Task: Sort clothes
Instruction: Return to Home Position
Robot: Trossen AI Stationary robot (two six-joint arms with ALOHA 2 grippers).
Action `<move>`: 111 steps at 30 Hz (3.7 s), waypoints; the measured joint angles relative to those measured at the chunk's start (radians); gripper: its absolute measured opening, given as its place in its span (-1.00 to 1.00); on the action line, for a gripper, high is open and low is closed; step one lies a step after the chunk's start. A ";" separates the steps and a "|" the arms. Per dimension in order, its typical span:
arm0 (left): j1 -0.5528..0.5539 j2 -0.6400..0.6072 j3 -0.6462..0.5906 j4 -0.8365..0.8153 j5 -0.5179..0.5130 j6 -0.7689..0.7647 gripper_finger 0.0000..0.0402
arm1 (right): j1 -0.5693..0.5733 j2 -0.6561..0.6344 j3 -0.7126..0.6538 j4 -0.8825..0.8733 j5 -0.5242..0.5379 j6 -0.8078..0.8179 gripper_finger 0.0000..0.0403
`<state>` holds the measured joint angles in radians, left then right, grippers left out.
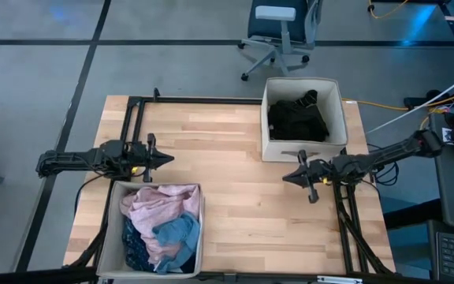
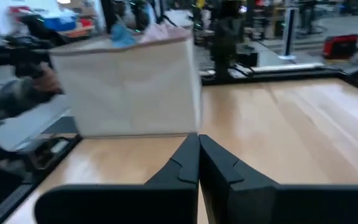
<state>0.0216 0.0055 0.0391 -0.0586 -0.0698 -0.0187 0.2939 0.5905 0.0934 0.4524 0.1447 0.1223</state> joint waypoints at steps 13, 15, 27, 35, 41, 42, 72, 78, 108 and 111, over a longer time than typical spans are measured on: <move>0.000 0.000 0.000 -0.001 -0.004 0.076 -1.00 | 0.000 -0.386 -0.017 -0.362 -0.032 -0.056 -0.96; 0.000 0.000 0.000 -0.001 -0.004 0.077 -1.00 | 0.000 -0.424 -0.036 -0.372 -0.004 -0.079 -0.96; 0.000 0.000 0.000 -0.001 -0.004 0.076 -1.00 | -0.011 -0.563 -0.072 -0.435 -0.014 -0.130 -0.96; 0.000 0.000 0.000 -0.001 -0.004 0.076 -1.00 | -0.156 -0.563 -0.073 -0.459 -0.156 -0.121 -0.96; 0.000 0.000 0.000 -0.002 -0.004 0.075 -1.00 | -0.184 -0.562 -0.074 -0.460 -0.159 -0.101 -0.96; 0.000 0.000 0.000 -0.001 -0.004 0.075 -1.00 | -0.183 -0.562 -0.074 -0.458 -0.141 -0.100 -0.96; 0.000 0.000 0.000 -0.002 -0.004 0.075 -1.00 | -0.183 -0.562 -0.075 -0.445 -0.112 -0.102 -0.96; 0.000 0.000 0.000 -0.002 -0.004 0.075 -1.00 | -0.183 -0.562 -0.075 -0.445 -0.111 -0.102 -0.96; 0.000 0.000 0.000 -0.002 -0.004 0.075 -1.00 | -0.183 -0.562 -0.075 -0.444 -0.111 -0.102 -0.96; 0.000 0.000 0.000 -0.002 -0.004 0.075 -1.00 | -0.183 -0.562 -0.075 -0.444 -0.111 -0.102 -0.96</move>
<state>0.0216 0.0055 0.0391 -0.0601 -0.0742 0.0563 0.1108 0.0280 0.0181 0.0086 0.0334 0.0204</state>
